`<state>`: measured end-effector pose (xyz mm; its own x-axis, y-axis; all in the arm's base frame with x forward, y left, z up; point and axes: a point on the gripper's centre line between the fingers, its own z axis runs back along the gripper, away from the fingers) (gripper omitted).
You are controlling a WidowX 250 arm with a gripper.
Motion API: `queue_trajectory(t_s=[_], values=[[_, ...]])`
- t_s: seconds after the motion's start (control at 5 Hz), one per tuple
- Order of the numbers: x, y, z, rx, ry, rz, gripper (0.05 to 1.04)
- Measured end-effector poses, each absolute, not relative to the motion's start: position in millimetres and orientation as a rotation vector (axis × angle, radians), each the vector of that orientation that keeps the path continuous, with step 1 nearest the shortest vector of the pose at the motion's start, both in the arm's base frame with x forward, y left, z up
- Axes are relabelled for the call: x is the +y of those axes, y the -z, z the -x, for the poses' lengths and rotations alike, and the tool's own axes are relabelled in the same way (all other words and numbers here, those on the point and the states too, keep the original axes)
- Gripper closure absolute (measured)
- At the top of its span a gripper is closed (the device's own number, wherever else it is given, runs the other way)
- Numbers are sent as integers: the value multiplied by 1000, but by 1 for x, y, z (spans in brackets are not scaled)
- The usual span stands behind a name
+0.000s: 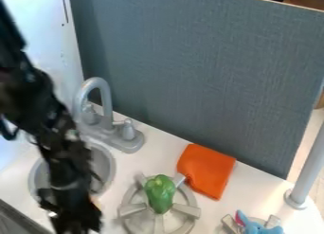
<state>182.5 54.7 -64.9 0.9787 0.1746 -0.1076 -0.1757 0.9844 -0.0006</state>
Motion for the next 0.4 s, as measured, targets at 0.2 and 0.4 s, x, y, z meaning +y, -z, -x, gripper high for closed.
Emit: queue_trajectory(t_s=[0.2, 0.4], values=[[91, 68, -185, 127, -201, 38, 644], [99, 81, -193, 164, -189, 53, 644]])
